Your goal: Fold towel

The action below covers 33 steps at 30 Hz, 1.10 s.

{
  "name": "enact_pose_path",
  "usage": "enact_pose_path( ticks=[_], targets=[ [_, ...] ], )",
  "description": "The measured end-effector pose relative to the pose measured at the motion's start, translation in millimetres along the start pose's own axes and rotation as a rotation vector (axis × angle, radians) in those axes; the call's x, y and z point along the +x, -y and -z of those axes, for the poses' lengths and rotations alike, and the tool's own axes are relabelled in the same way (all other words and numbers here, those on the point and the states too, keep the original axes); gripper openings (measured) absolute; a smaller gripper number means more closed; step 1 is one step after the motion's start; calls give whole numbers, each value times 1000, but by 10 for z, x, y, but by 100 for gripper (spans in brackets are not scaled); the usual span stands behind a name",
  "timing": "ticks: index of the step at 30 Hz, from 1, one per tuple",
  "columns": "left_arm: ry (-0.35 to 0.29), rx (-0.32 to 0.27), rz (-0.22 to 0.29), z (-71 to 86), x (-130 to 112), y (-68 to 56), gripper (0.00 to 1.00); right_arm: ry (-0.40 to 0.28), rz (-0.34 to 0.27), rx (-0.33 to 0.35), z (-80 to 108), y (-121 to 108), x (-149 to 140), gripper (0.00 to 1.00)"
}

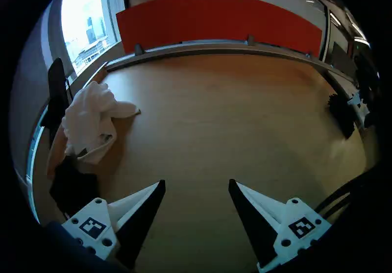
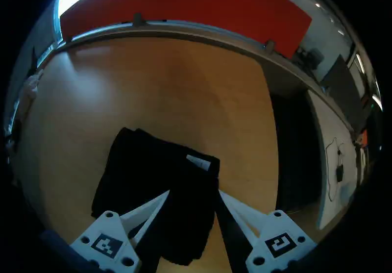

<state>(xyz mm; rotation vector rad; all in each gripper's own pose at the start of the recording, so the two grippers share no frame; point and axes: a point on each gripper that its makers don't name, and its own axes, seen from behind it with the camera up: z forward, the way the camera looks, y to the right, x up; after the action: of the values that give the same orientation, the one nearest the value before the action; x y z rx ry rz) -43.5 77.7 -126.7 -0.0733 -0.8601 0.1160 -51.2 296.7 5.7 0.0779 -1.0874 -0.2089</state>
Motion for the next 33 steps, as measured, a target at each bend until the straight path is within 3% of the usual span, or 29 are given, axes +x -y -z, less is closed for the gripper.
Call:
enact_pose_path(
  ticks=[5, 9, 13, 15, 21, 33],
  targets=[
    [2, 2, -1, -1, -10, 11, 96, 5, -14, 7, -28, -1, -17, 42],
    [5, 2, 0, 0, -22, 17, 96, 9, -19, 8, -38, -8, -27, 41],
    [5, 2, -1, 0, -32, 12, 96, 15, -16, 10, -40, -7, -46, 25],
    [6, 2, -1, -1, -35, 8, 96, 16, -13, 15, -43, 4, -51, 24],
    [5, 2, -2, 6, -33, 10, 96, 13, -6, 10, -60, 1, -49, 5],
    [-1, 3, -3, 31, -21, 10, 96, -7, 29, -2, -25, -3, -11, 7]
  ],
)
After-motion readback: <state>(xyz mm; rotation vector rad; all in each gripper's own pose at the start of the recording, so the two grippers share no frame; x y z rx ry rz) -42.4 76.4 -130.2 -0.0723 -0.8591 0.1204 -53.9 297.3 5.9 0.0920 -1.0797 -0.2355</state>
